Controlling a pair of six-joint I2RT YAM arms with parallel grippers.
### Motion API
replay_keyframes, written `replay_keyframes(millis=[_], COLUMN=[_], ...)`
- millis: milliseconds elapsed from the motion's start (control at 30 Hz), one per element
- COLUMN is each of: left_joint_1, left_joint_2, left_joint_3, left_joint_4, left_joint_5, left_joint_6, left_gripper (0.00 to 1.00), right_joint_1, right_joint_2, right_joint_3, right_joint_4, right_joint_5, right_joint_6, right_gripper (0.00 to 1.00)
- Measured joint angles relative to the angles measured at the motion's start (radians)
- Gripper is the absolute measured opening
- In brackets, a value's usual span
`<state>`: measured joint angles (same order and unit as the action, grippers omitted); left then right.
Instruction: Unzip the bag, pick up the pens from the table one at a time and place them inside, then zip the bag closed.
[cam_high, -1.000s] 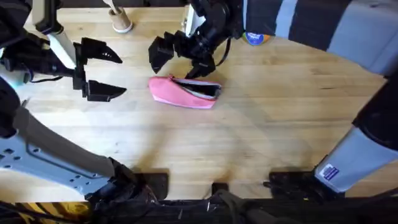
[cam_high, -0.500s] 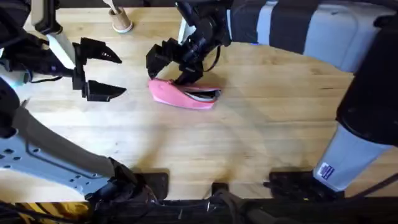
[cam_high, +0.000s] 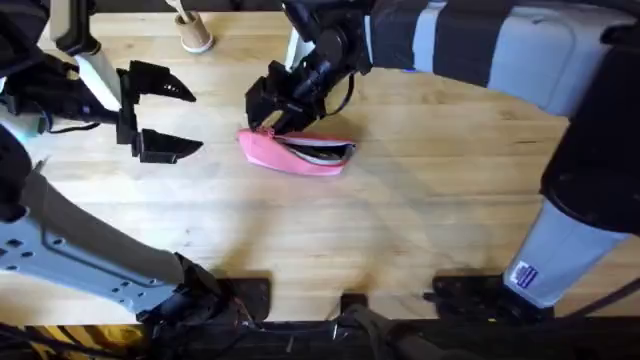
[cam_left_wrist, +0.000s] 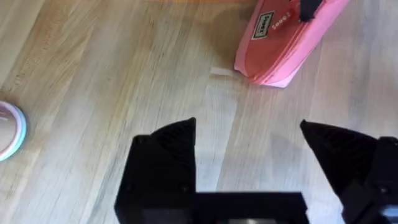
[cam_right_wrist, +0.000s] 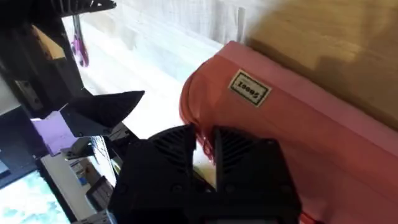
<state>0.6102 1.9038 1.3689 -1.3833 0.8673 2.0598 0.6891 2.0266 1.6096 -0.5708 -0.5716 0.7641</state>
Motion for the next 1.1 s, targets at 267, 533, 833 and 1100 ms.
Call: replay_keyframes(millis=[267, 533, 833, 1100], left_joint_1=[0.000, 0.000, -0.010, -0.133], left_joint_2=[0.000, 0.000, 0.000, 0.000], left_joint_3=[0.000, 0.000, 0.000, 0.000], left_joint_4=[0.000, 0.000, -0.068, -0.068], left_joint_5=[0.000, 0.000, 0.051, 0.052], left_joint_6=[0.000, 0.000, 0.000, 0.000], left_gripper=[0.993, 0.993, 0.992, 0.993], right_joint_1=[0.000, 0.000, 0.000, 0.000], right_joint_2=[0.000, 0.000, -0.005, -0.081], right_joint_3=[0.000, 0.000, 0.000, 0.000], right_joint_4=[0.010, 0.041, 0.041, 0.032], right_joint_5=[-0.028, -0.073, -0.072, -0.056], right_joint_6=[0.002, -0.037, -0.181, -0.402], right_gripper=[0.037, 0.034, 0.034, 0.034])
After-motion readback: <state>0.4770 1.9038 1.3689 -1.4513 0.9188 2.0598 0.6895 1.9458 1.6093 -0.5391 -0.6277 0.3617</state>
